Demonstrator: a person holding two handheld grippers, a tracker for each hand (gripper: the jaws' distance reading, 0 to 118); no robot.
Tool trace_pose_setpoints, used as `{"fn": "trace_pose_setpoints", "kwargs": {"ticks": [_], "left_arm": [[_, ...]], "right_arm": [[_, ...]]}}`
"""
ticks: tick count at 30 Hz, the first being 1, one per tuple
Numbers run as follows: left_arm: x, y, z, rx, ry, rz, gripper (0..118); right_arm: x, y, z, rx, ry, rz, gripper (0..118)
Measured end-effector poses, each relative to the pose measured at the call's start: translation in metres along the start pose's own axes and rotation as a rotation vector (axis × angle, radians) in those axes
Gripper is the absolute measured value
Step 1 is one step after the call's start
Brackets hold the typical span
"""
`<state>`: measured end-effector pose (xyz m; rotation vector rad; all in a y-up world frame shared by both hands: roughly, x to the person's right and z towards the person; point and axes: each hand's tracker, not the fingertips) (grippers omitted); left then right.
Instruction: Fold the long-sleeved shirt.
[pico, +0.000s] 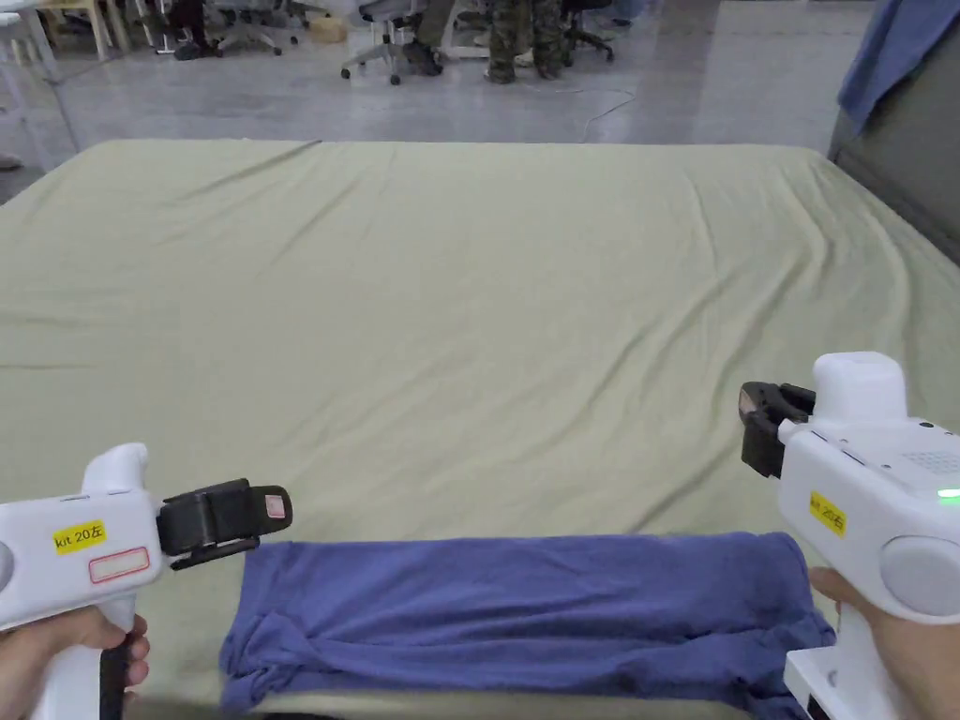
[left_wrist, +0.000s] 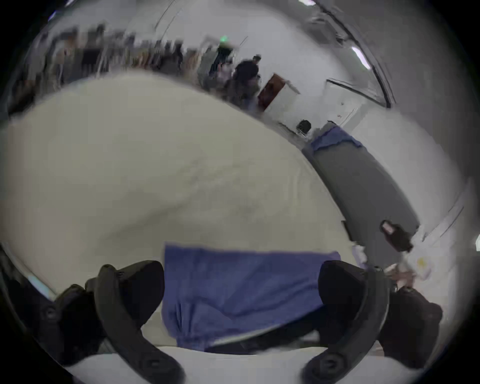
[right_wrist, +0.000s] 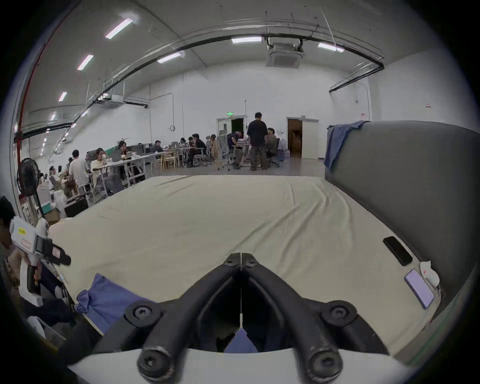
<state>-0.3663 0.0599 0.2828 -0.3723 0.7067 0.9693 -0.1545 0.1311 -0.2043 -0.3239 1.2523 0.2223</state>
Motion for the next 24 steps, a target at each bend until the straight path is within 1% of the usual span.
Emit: {"fn": "trace_pose_setpoints", "kwargs": {"ticks": [2,5,7,8,9,10,12,13,14,15,16,17,18,19,20,21,22,23,24], "left_arm": [[-0.026,-0.011,-0.01,-0.069,0.015,0.096,117],[-0.063,-0.021,-0.03,-0.154,0.015,0.196,117],[-0.08,-0.032,-0.047,-0.215,-0.084,0.279,117],[-0.083,-0.035,-0.05,-0.206,-0.15,0.309,118],[-0.081,-0.036,-0.05,-0.142,-0.178,0.313,118],[-0.079,-0.035,-0.052,-0.122,-0.219,0.331,118],[-0.082,-0.039,-0.068,-0.12,-0.361,0.448,118],[-0.083,-0.043,-0.08,-0.143,-0.408,0.473,117],[-0.077,-0.047,-0.091,-0.168,-0.448,0.464,117],[-0.067,-0.049,-0.099,-0.173,-0.457,0.415,112],[-0.069,-0.044,-0.108,-0.175,-0.444,0.367,100],[-0.062,-0.043,-0.117,-0.194,-0.436,0.33,79],[-0.058,-0.044,-0.125,-0.206,-0.409,0.328,31],[-0.058,-0.046,-0.131,-0.211,-0.351,0.337,12],[-0.062,-0.05,-0.142,-0.236,-0.252,0.369,11],[-0.07,-0.052,-0.144,-0.269,-0.205,0.407,11],[-0.071,-0.048,-0.137,-0.23,-0.318,0.421,11],[-0.063,-0.041,-0.13,-0.233,-0.317,0.322,11],[-0.053,-0.041,-0.126,-0.239,-0.255,0.254,11]], "right_arm": [[0.001,-0.003,-0.005,-0.026,0.007,-0.009,0],[0.005,-0.009,-0.011,-0.057,0.008,-0.018,0],[0.007,-0.011,-0.015,-0.087,0.021,-0.039,0],[0.008,-0.012,-0.016,-0.101,0.029,-0.057,0],[0.009,-0.013,-0.018,-0.111,0.033,-0.071,0],[0.009,-0.014,-0.019,-0.116,0.033,-0.074,0],[0.011,-0.016,-0.02,-0.127,0.038,-0.079,0],[0.011,-0.017,-0.021,-0.132,0.038,-0.077,0],[0.011,-0.018,-0.023,-0.139,0.034,-0.073,0],[0.011,-0.018,-0.022,-0.142,0.031,-0.072,0],[0.011,-0.018,-0.021,-0.145,0.031,-0.073,0],[0.012,-0.019,-0.022,-0.149,0.033,-0.075,0],[0.013,-0.019,-0.023,-0.151,0.033,-0.076,0],[0.014,-0.019,-0.022,-0.154,0.031,-0.077,0],[0.015,-0.019,-0.023,-0.159,0.029,-0.076,0],[0.015,-0.019,-0.023,-0.162,0.027,-0.076,0],[0.016,-0.02,-0.023,-0.163,0.025,-0.078,0],[0.017,-0.02,-0.022,-0.166,0.025,-0.08,0],[0.018,-0.02,-0.022,-0.168,0.026,-0.081,0]]}}
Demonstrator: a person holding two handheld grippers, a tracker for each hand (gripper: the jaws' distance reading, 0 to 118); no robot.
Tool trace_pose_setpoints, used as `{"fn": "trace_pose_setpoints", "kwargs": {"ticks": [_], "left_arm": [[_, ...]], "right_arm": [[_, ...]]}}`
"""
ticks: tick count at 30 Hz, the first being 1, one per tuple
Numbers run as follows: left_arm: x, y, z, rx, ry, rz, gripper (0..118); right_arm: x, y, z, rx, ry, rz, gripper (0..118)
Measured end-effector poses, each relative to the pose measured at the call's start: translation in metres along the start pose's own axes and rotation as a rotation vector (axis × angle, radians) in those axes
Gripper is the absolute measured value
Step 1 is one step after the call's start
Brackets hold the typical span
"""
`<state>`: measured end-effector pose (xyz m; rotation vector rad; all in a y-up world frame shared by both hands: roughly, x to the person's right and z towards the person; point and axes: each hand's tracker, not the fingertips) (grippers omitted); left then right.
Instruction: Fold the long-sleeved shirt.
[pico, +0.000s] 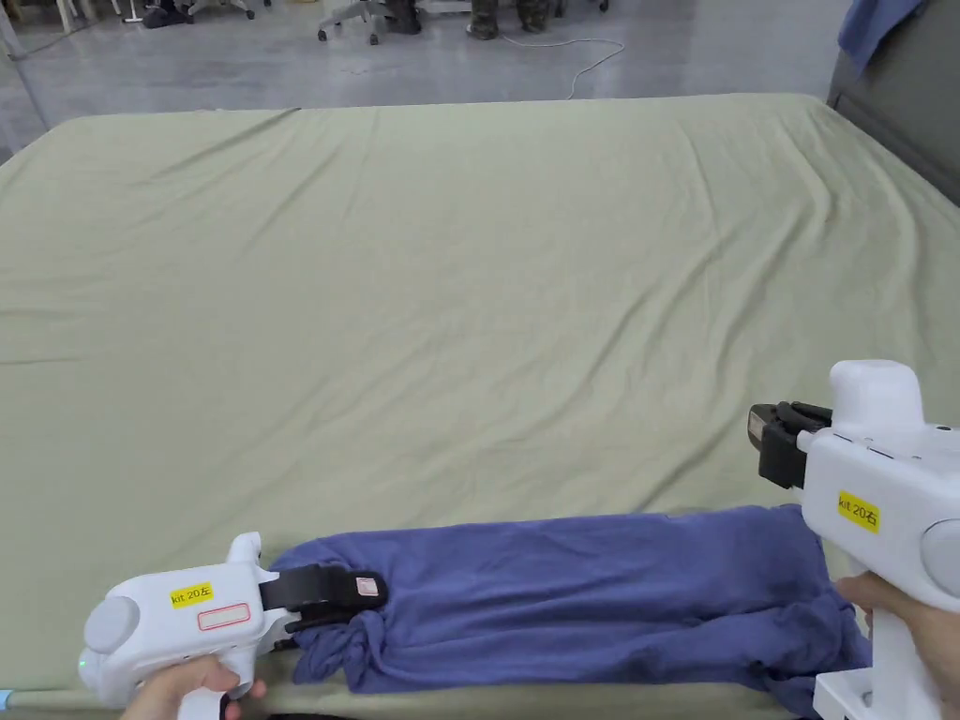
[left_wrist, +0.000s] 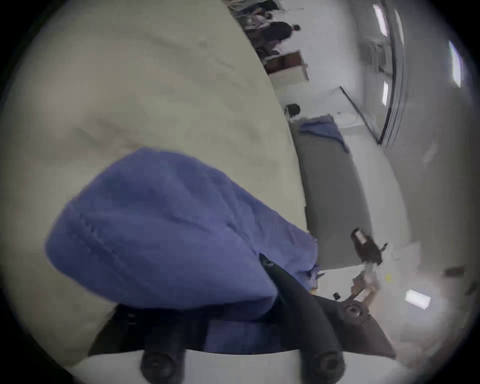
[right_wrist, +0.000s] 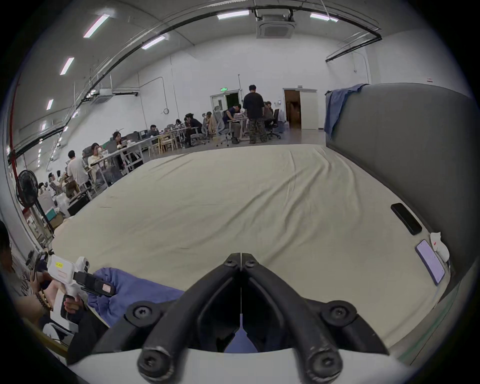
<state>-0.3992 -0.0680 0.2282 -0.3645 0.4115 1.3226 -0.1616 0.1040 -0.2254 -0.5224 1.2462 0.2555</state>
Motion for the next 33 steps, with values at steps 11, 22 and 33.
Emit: {"fn": "trace_pose_setpoints", "kwargs": {"ticks": [11,22,33], "left_arm": [[0.01,0.015,0.103,0.266,0.163,-0.069,8],[0.033,0.012,0.18,0.359,0.136,-0.046,8],[0.207,-0.021,-0.018,-0.006,-0.056,-0.275,8]], "right_arm": [[0.002,0.002,0.004,0.0,-0.002,-0.013,0],[-0.004,0.005,0.002,-0.003,0.022,-0.003,0],[-0.001,0.004,0.005,-0.01,0.034,-0.001,0]]}}
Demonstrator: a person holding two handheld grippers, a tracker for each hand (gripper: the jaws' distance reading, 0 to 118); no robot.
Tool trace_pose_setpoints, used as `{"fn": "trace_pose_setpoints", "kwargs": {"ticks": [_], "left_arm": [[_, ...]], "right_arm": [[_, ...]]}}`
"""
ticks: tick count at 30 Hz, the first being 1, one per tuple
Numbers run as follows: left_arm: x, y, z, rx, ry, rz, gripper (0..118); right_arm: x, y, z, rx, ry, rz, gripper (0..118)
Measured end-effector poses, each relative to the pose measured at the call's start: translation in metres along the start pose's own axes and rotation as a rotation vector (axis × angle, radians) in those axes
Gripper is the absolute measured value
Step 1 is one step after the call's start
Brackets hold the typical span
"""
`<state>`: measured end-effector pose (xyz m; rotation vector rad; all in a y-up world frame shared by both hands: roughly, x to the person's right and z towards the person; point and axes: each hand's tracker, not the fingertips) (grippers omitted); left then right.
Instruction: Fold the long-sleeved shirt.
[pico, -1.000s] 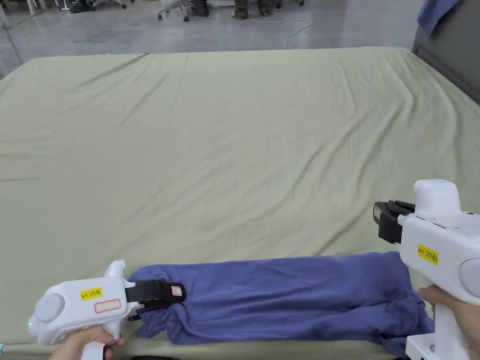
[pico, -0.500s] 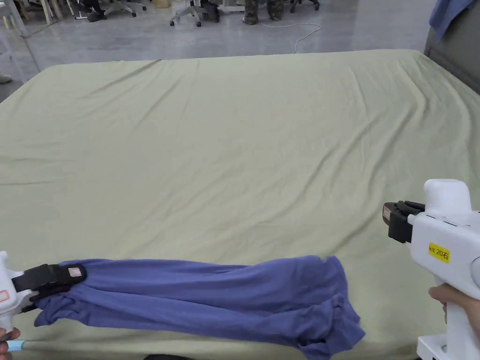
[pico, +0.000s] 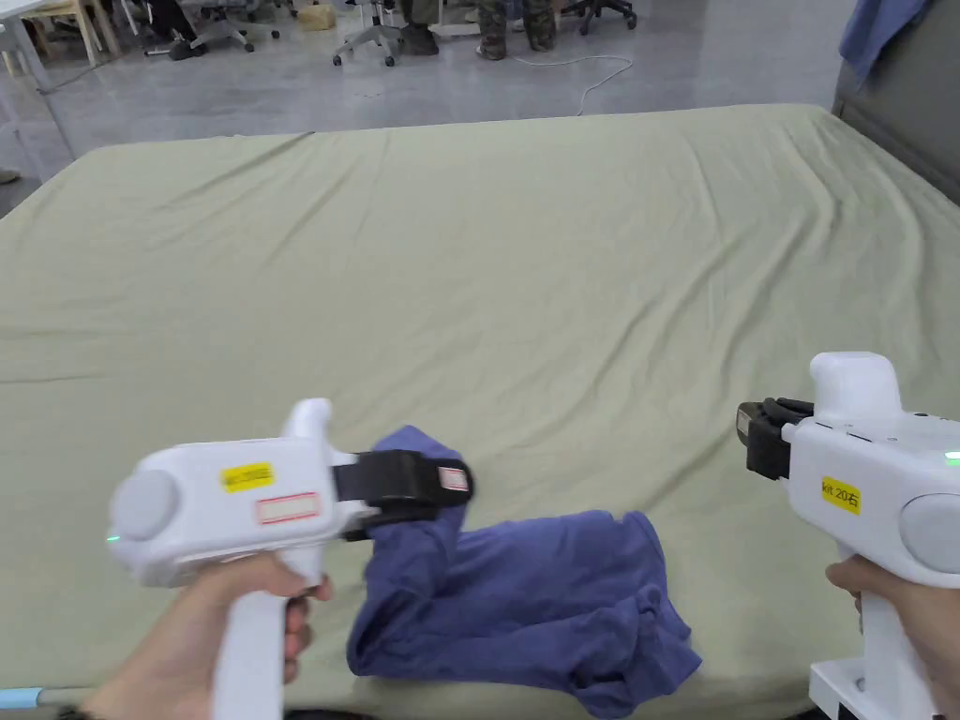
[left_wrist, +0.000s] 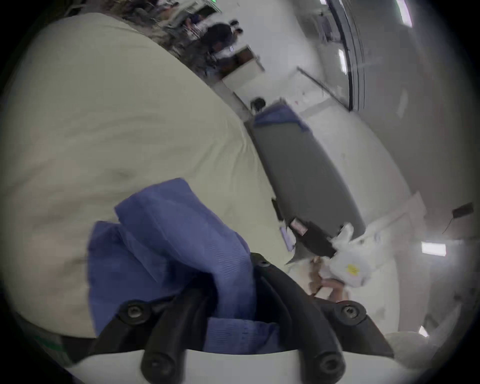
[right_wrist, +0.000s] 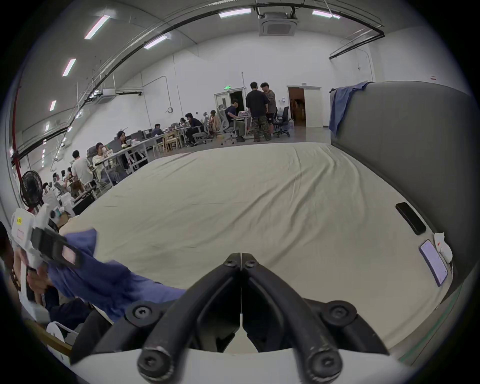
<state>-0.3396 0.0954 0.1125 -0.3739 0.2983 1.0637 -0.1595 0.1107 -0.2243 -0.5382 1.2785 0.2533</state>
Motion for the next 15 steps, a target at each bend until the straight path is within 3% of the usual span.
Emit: {"fn": "trace_pose_setpoints", "kwargs": {"ticks": [3,5,8,9,10,15], "left_arm": [[-0.006,-0.009,-0.067,-0.092,0.049,-0.023,9],[-0.015,-0.018,-0.101,-0.144,0.064,0.019,17],[-0.03,-0.027,-0.135,-0.217,0.028,0.041,67],[-0.032,-0.029,-0.14,-0.214,0.023,0.036,89],[-0.032,-0.03,-0.142,-0.215,0.015,0.035,100],[-0.012,-0.02,-0.109,-0.107,-0.017,0.043,104]], "right_arm": [[0.003,0.0,0.005,0.011,-0.004,0.003,0],[0.006,0.001,0.006,0.014,-0.008,0.002,0],[0.012,0.001,0.007,0.007,-0.006,-0.016,0],[0.013,0.001,0.007,0.004,-0.004,-0.021,0],[0.014,0.002,0.007,0.004,-0.004,-0.025,0],[0.016,0.004,0.01,0.014,0.003,-0.038,0]]}}
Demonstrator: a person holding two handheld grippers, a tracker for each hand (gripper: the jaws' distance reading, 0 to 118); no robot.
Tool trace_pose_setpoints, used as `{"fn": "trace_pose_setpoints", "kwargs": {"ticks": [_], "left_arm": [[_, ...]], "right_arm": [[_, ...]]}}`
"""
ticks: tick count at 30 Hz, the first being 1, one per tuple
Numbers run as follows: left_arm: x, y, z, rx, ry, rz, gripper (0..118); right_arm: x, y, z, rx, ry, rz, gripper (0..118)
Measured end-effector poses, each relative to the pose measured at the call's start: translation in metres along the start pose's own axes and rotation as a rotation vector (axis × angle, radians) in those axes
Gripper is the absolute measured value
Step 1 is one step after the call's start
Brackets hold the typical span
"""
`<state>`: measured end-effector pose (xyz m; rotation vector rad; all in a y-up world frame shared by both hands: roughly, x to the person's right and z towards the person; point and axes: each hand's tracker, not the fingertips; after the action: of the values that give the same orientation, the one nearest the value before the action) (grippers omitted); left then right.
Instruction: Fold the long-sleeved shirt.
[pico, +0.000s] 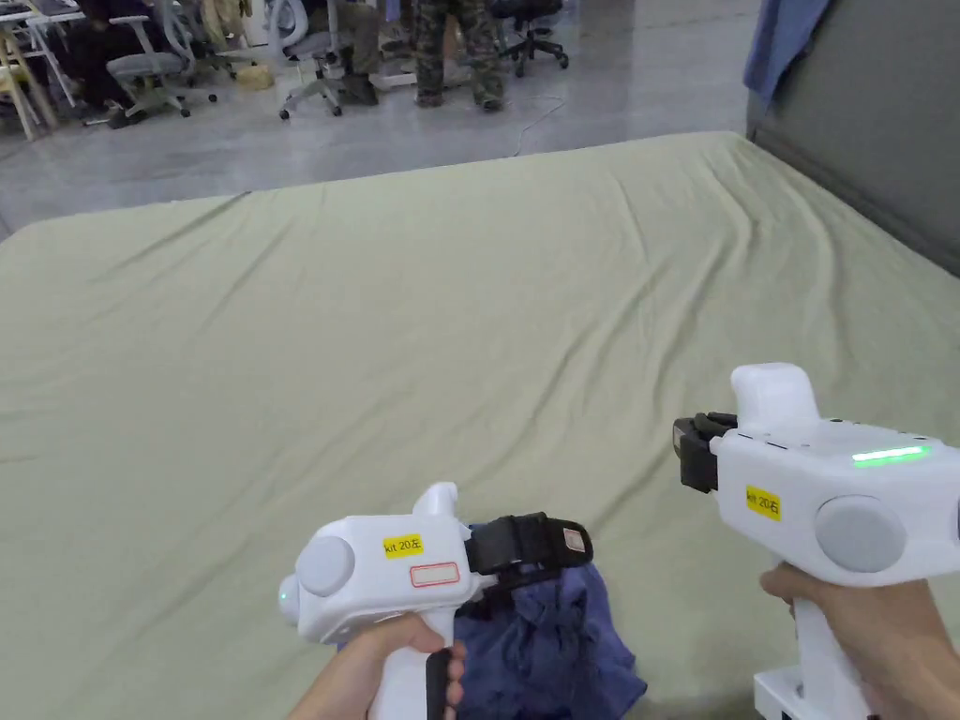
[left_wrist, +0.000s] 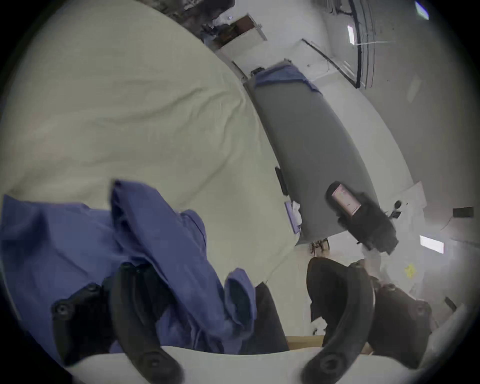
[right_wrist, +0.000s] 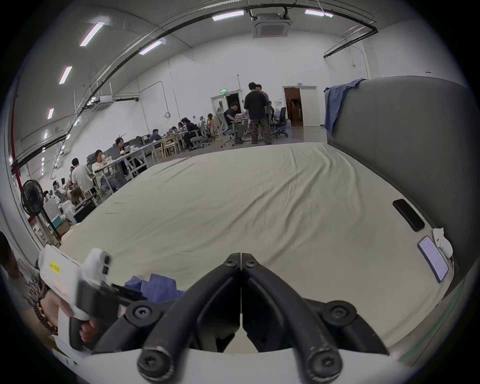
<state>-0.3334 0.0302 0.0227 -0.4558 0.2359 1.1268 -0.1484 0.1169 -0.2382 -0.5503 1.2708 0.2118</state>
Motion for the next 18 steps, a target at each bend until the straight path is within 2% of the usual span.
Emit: {"fn": "trace_pose_setpoints", "kwargs": {"ticks": [2,3,4,5,6,8,9,14,18], "left_arm": [[0.001,-0.001,0.027,0.091,0.036,0.013,102],[-0.002,-0.004,0.042,0.152,0.039,0.023,91],[-0.001,-0.005,0.052,0.18,0.032,0.022,70],[-0.002,-0.01,0.067,0.21,0.025,0.018,40],[-0.002,-0.016,0.08,0.274,0.033,0.01,2],[0.0,-0.028,0.093,0.393,0.127,-0.021,0],[0.002,-0.034,0.096,0.415,0.198,-0.08,0],[0.012,-0.059,0.056,0.363,0.57,-0.393,0],[0.015,-0.078,-0.001,0.278,0.531,-0.421,0]], "right_arm": [[0.0,0.001,0.0,-0.002,0.009,-0.006,0],[-0.001,0.001,0.0,-0.003,0.013,-0.008,0],[-0.001,0.001,0.0,-0.004,0.016,-0.009,0],[-0.001,0.001,0.0,-0.004,0.02,-0.009,0],[-0.002,0.001,0.0,-0.003,0.02,-0.009,0],[-0.004,0.001,0.0,-0.004,0.023,-0.007,0],[-0.004,0.001,0.0,-0.004,0.025,-0.007,0],[-0.005,-0.002,-0.002,-0.015,0.021,-0.006,0],[-0.005,-0.004,-0.002,-0.018,0.011,-0.001,0]]}}
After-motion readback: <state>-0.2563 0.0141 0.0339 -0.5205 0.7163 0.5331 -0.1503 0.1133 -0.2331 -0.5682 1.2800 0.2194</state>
